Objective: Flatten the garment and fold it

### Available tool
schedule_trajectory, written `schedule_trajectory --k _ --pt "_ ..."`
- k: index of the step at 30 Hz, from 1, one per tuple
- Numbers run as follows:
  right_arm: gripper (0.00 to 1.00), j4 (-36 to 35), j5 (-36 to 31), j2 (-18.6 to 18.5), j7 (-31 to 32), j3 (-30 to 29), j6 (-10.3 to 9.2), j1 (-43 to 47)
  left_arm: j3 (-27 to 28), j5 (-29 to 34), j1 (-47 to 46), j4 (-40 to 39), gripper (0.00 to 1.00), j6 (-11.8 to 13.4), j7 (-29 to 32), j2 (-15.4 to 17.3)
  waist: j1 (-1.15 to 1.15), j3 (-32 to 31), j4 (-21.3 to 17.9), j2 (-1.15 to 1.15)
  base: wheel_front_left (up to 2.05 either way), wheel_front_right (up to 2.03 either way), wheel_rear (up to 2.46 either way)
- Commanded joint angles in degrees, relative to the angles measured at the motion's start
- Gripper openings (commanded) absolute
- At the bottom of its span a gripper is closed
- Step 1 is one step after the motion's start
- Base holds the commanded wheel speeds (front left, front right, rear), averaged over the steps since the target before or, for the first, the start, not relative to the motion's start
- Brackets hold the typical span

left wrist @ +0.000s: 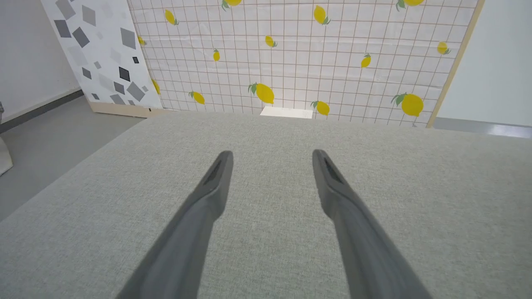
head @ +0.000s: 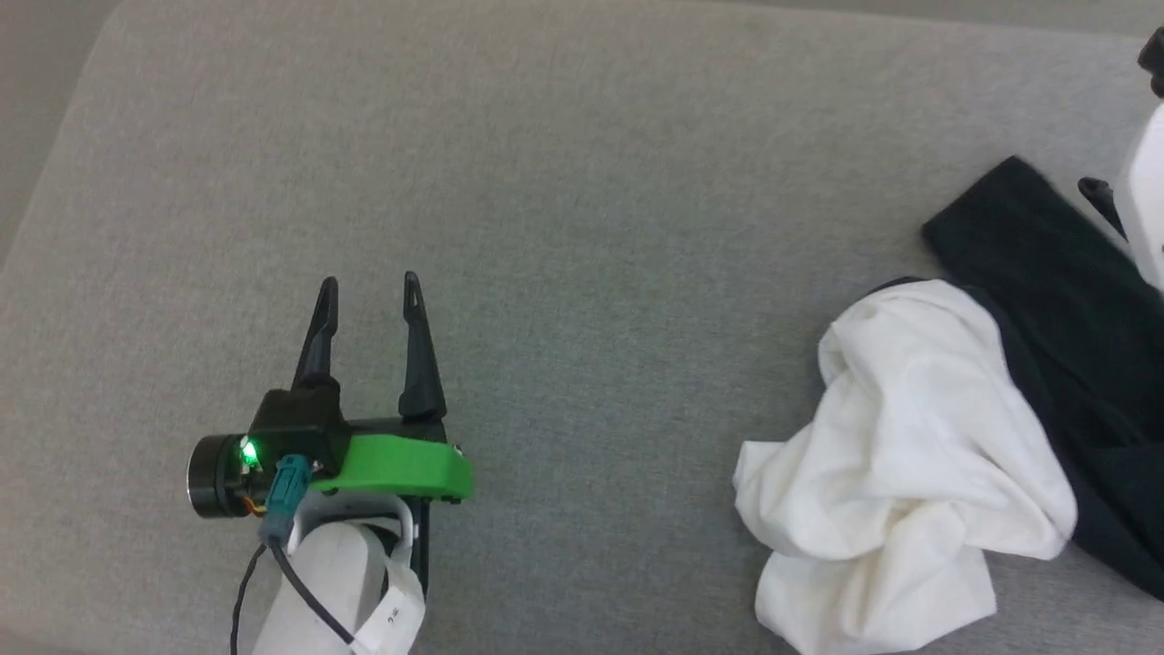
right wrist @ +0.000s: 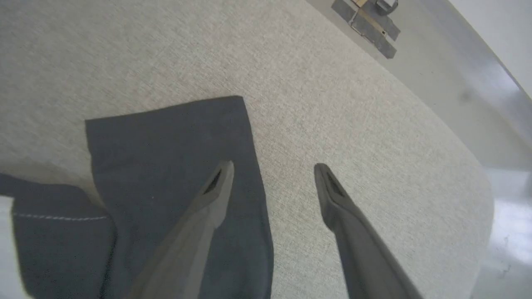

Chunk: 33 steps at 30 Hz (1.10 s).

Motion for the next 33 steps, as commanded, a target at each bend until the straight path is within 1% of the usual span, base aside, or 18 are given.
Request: schedule_trajectory --k 1,5,6,7,8,9,12,14,17,20,22,24,26,28,31,33 --pt "1.00 2.5 -1.0 1.1 -1.1 0.6 -0.10 -0.4 -0.1 -0.4 -1.1 -0.4 1.00 0.5 -0.2 -0.2 0.00 5.6 4.3 0.00 0.00 0.00 0.00" --pt "1.00 8.0 -0.9 2.8 -2.8 2.7 -0.10 0.9 -0.4 -0.8 -1.7 -0.3 1.00 0.8 -0.2 -0.2 0.00 6.6 4.7 0.00 0.00 0.00 0.00" --pt "1.00 10.5 0.7 3.5 -3.3 4.0 -0.10 2.0 0.1 -0.6 -1.6 0.0 1.00 1.1 -0.2 -0.2 0.00 6.1 4.2 0.00 0.00 0.00 0.00" --pt "0.53 10.7 1.5 3.4 -3.7 4.7 -0.10 2.2 0.3 -0.6 -1.6 0.2 1.00 1.1 -0.2 -0.2 0.00 5.7 3.9 0.00 0.00 0.00 0.00" --pt "0.20 10.5 2.0 3.2 -4.8 5.1 -0.10 2.1 0.4 -0.5 -1.5 0.3 1.00 1.1 -0.2 -0.2 0.00 5.2 3.6 0.00 0.00 0.00 0.00" --pt "0.00 10.0 2.5 2.6 -6.5 5.7 -0.10 1.8 0.5 -0.4 -1.4 0.4 1.00 0.9 -0.2 -0.2 0.00 4.5 3.2 0.00 0.00 0.00 0.00" --pt "0.00 6.6 3.6 0.8 -12.1 7.7 -0.10 0.8 1.1 0.1 -0.7 0.7 1.00 0.7 -0.2 -0.2 0.00 2.3 2.2 0.00 0.00 0.00 0.00" --pt "0.00 2.1 3.8 0.1 -16.6 9.6 -0.10 -1.2 2.1 0.5 0.2 0.8 1.00 0.6 -0.2 -0.2 0.00 0.8 1.0 0.00 0.00 0.00 0.00" --pt "0.00 -5.7 7.3 2.6 -22.3 10.6 -0.10 -4.6 3.9 1.1 1.9 0.8 1.00 0.3 -0.2 -0.2 0.00 -1.2 -0.9 0.00 0.00 0.00 0.00" --pt "0.00 -11.9 7.4 3.1 -24.4 14.4 -0.10 -7.7 4.0 0.9 2.2 0.8 1.00 -0.3 -0.2 -0.2 0.00 -2.3 -0.6 0.00 0.00 0.00 0.00" --pt "0.00 -14.7 7.3 4.3 -25.5 17.3 -0.10 -9.1 3.5 0.5 2.0 0.7 1.00 -0.3 -0.2 -0.2 0.00 -2.7 0.2 0.00 0.00 0.00 0.00" --pt "0.00 -16.1 7.7 6.6 -26.8 19.9 -0.10 -10.1 2.7 0.0 1.9 0.5 1.00 -0.1 -0.2 -0.2 0.00 -2.6 1.4 0.00 0.00 0.00 0.00" --pt "0.00 -16.3 8.2 9.9 -27.8 22.8 -0.10 -10.7 2.0 -0.4 1.8 0.3 1.00 0.1 -0.2 -0.2 0.00 -2.2 2.6 0.00 0.00 0.00 0.00" --pt "0.00 -15.3 8.9 14.3 -28.9 25.7 -0.10 -10.9 1.9 -0.9 1.9 0.3 1.00 0.7 -0.2 -0.2 0.00 -1.7 3.7 0.00 0.00 0.00 0.00" --pt "0.00 -11.0 10.0 21.7 -30.0 31.1 -0.10 -11.2 1.7 -1.7 1.9 0.3 1.00 1.3 -0.2 -0.2 0.00 -0.6 5.2 0.00 0.00 0.00 0.00" --pt "0.00 -6.7 8.2 25.6 -29.6 34.4 -0.10 -11.9 1.2 -2.3 1.6 0.3 1.00 1.6 -0.2 -0.2 0.00 0.2 6.4 0.00 0.00 0.00 0.00"
